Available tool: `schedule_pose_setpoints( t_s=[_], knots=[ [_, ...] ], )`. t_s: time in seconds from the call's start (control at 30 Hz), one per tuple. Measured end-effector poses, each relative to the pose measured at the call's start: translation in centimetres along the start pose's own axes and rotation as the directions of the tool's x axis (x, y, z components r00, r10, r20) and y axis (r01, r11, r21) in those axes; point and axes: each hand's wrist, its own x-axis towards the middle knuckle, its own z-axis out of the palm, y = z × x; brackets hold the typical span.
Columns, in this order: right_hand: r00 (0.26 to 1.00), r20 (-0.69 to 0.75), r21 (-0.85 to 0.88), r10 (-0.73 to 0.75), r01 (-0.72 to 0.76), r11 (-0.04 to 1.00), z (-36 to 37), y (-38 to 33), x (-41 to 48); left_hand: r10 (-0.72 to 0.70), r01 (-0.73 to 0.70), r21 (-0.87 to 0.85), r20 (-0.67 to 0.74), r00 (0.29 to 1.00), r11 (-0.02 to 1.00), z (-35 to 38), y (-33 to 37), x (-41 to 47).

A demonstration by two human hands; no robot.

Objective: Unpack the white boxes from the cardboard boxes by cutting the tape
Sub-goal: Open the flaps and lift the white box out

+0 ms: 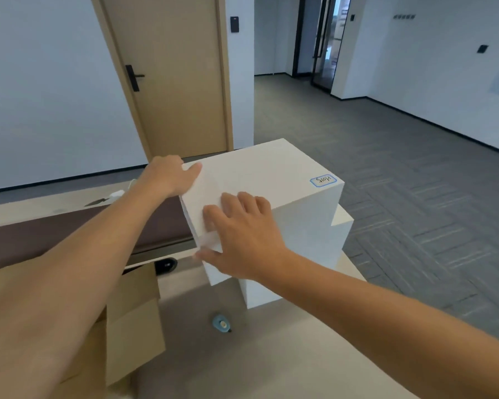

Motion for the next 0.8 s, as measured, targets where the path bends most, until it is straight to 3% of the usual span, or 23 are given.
schedule_pose_setpoints(
  t_s=[0.1,0.17,0.27,0.37,0.5,0.63,0.7,0.8],
  knots=[
    [0.997,-0.051,-0.008,-0.052,0.052,0.999,0.4,1.1,-1.3,-0.012,0.011,0.077,0.01,1.0,0.997,-0.4,-1.0,-1.3],
    [0.997,-0.006,0.011,-0.079,0.079,0.997,0.0,2.7,-2.6,0.004,-0.005,0.109,0.011,1.0,0.994,-0.6,-1.6,-2.5],
    [0.989,0.115,0.165,-0.096,0.076,0.983,-1.4,6.6,-5.0,0.089,-0.092,0.101,0.034,0.995,0.991,-1.2,-2.0,-4.8],
    [0.984,0.161,0.177,-0.076,0.047,0.983,-2.8,10.0,-7.7,0.235,-0.242,0.062,0.102,0.967,0.968,-2.1,-1.2,-7.4],
    [0.973,0.213,-0.006,0.085,-0.085,0.996,-4.4,12.6,-9.7,0.399,-0.369,-0.154,0.292,0.869,0.917,-1.7,1.1,-11.5],
    [0.955,0.201,-0.183,0.22,-0.184,0.966,-5.2,15.5,-9.2,0.581,-0.46,-0.371,0.353,0.734,0.807,-0.6,4.5,-14.0],
    [0.926,0.212,-0.215,0.311,-0.267,0.94,-5.5,16.8,-8.2,0.675,-0.56,-0.391,0.285,0.681,0.731,0.0,5.7,-14.3],
    [0.895,0.222,-0.208,0.386,-0.344,0.916,-5.5,18.9,-6.1,0.65,-0.604,-0.393,-0.021,0.76,0.694,0.6,5.0,-13.0]
  ],
)
